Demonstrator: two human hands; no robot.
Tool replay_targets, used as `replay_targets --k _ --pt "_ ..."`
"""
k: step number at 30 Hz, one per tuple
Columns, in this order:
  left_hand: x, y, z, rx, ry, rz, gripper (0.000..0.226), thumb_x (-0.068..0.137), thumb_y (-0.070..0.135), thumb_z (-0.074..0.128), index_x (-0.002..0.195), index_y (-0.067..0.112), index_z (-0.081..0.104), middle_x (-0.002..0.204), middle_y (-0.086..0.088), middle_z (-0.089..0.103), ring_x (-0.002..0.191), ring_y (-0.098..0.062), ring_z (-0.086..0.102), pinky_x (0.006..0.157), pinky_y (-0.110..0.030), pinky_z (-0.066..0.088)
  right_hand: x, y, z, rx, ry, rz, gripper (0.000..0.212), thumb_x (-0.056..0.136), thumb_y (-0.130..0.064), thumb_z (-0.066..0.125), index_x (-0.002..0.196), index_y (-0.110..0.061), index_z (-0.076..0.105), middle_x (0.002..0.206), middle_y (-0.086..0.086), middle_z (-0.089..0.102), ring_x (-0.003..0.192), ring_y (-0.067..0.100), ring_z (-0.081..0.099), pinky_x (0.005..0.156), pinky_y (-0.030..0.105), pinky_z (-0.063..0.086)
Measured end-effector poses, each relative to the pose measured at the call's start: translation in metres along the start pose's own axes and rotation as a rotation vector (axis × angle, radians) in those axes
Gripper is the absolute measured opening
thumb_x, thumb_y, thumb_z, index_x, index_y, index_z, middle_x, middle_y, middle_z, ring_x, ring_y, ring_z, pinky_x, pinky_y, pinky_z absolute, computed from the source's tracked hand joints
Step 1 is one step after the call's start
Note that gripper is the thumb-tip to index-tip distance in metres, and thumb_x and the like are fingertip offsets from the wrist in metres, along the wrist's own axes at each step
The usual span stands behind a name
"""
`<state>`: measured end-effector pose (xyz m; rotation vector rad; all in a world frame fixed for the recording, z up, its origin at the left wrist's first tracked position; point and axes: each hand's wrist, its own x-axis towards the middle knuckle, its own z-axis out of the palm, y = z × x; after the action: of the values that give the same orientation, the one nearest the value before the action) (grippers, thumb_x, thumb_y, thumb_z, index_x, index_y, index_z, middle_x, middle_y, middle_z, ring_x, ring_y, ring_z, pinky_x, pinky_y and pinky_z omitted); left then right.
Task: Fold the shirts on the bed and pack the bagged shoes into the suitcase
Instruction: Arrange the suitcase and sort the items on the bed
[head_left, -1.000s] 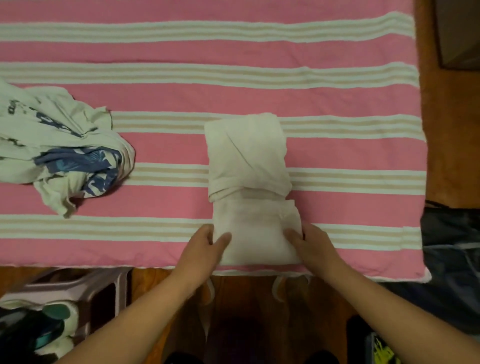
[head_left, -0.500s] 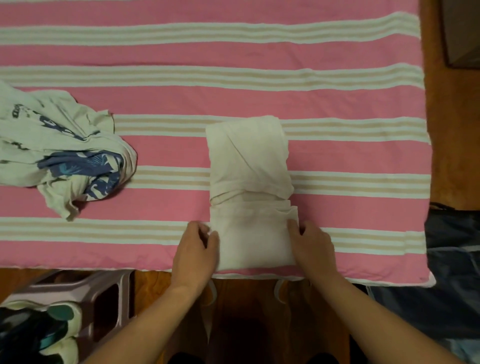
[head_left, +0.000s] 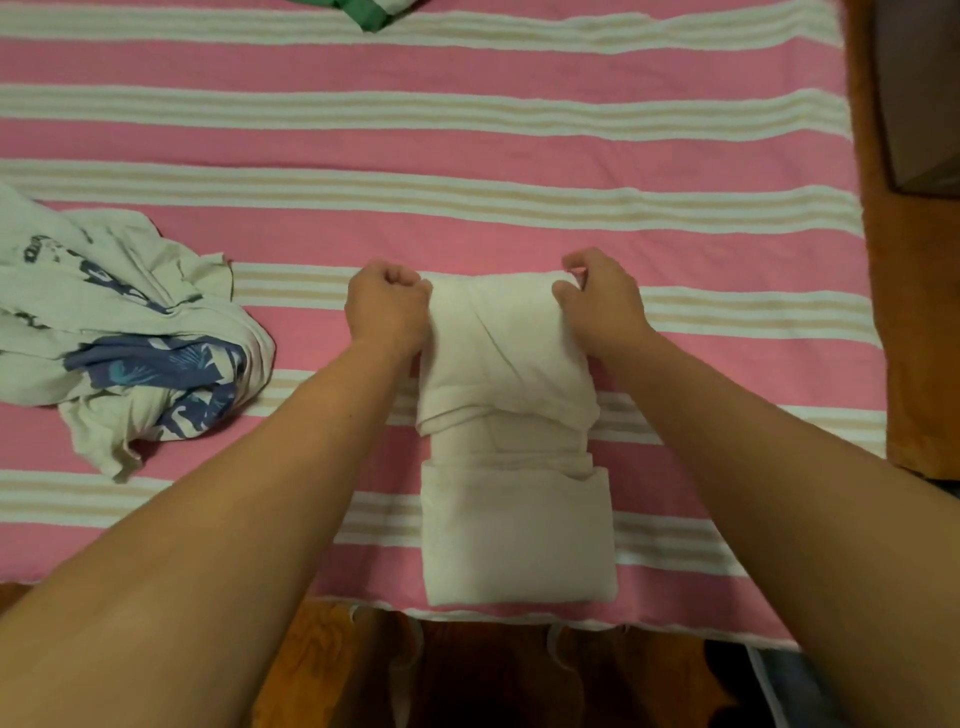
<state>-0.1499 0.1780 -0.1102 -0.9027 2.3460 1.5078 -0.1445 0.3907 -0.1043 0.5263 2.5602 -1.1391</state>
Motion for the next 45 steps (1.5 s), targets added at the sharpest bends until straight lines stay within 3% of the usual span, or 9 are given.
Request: replay_targets --k 4,10,15,21,25,29,36,41,45 --pt "-0.013 -0.009 -0.003 0.152 -0.005 0.135 0.013 0.093 0.019 0.065 0.102 0.018 0.057 0.104 -0.001 0.058 0.093 -0.021 0.059 0.092 -0.045 0.055 -0.005 0.013 0.006 -0.086 0.054 -0.039 0.039 0.101 -0.019 0.055 0.139 -0.018 0.050 0.133 0.006 0.054 0.116 0.023 0.056 0.089 0.029 0.040" --pt "-0.051 -0.050 -0.002 0.935 -0.153 1.082 0.050 0.104 0.034 0.044 0.151 0.017 0.038 0.163 -0.016 0.028 0.153 -0.037 0.018 0.122 -0.054 0.021 -0.035 0.044 0.018 -0.700 0.133 -0.656 0.056 0.100 -0.035 0.040 0.150 -0.011 0.038 0.157 0.018 0.032 0.145 0.037 0.029 0.116 0.049 0.029" --pt "-0.020 -0.070 0.013 1.377 -0.488 0.917 0.067 0.104 0.061 0.013 0.160 0.036 -0.013 0.168 0.000 -0.019 0.153 -0.026 -0.024 0.126 -0.049 -0.007 -0.024 0.071 0.033 -0.986 -0.205 -0.668 0.068 0.099 -0.052 0.025 0.159 -0.018 0.025 0.167 0.009 0.014 0.154 0.036 0.011 0.120 0.060 0.018" --pt "-0.083 -0.062 -0.023 1.118 -0.462 1.101 0.063 0.102 0.049 0.037 0.154 0.013 0.037 0.162 -0.020 0.030 0.151 -0.039 0.023 0.123 -0.053 0.020 -0.103 0.059 0.010 -0.794 -0.067 -0.947 0.054 0.098 -0.036 0.052 0.143 -0.005 0.047 0.150 0.022 0.045 0.138 0.042 0.040 0.115 0.057 0.030" --pt "-0.145 -0.124 -0.073 1.144 -0.723 1.415 0.064 0.101 0.051 0.044 0.151 0.011 0.045 0.158 -0.017 0.039 0.149 -0.037 0.031 0.122 -0.050 0.019 -0.192 0.124 -0.007 -0.951 -0.419 -1.188 0.073 0.097 -0.054 0.051 0.154 -0.011 0.037 0.160 0.019 0.032 0.147 0.040 0.028 0.119 0.053 0.019" --pt "-0.146 -0.175 -0.070 1.336 -0.797 1.190 0.091 0.098 0.053 0.048 0.162 0.016 -0.004 0.169 -0.014 -0.008 0.156 -0.032 -0.012 0.126 -0.052 0.007 -0.186 0.152 -0.006 -1.057 -0.510 -0.975 0.098 0.086 -0.056 0.063 0.161 -0.014 0.015 0.166 0.019 0.009 0.154 0.038 0.007 0.121 0.052 0.013" --pt "-0.148 -0.148 -0.066 0.769 -0.651 0.768 0.051 0.095 0.033 0.065 0.144 0.028 0.052 0.140 -0.004 0.062 0.127 -0.024 0.060 0.105 -0.037 0.050 -0.179 0.120 -0.013 -0.516 -0.410 -0.632 0.041 0.088 -0.018 0.059 0.129 -0.014 0.064 0.122 0.008 0.070 0.108 0.030 0.068 0.087 0.045 0.058" --pt "-0.109 -0.037 -0.060 0.038 -0.275 0.243 0.020 0.100 0.021 0.059 0.117 0.030 0.053 0.093 0.006 0.070 0.077 -0.008 0.068 0.068 -0.029 0.056 -0.108 0.031 -0.043 0.109 -0.118 -0.126 0.022 0.095 -0.016 0.061 0.113 -0.027 0.058 0.080 -0.014 0.061 0.061 -0.005 0.056 0.054 0.013 0.041" --pt "-0.049 0.004 -0.020 -0.092 -0.088 0.078 0.038 0.103 0.033 0.051 0.139 0.025 0.047 0.104 0.001 0.064 0.084 -0.010 0.060 0.084 -0.034 0.051 -0.029 0.001 -0.023 0.187 -0.053 -0.024 0.036 0.100 -0.024 0.051 0.136 -0.025 0.050 0.111 -0.004 0.064 0.094 0.010 0.061 0.082 0.029 0.048"
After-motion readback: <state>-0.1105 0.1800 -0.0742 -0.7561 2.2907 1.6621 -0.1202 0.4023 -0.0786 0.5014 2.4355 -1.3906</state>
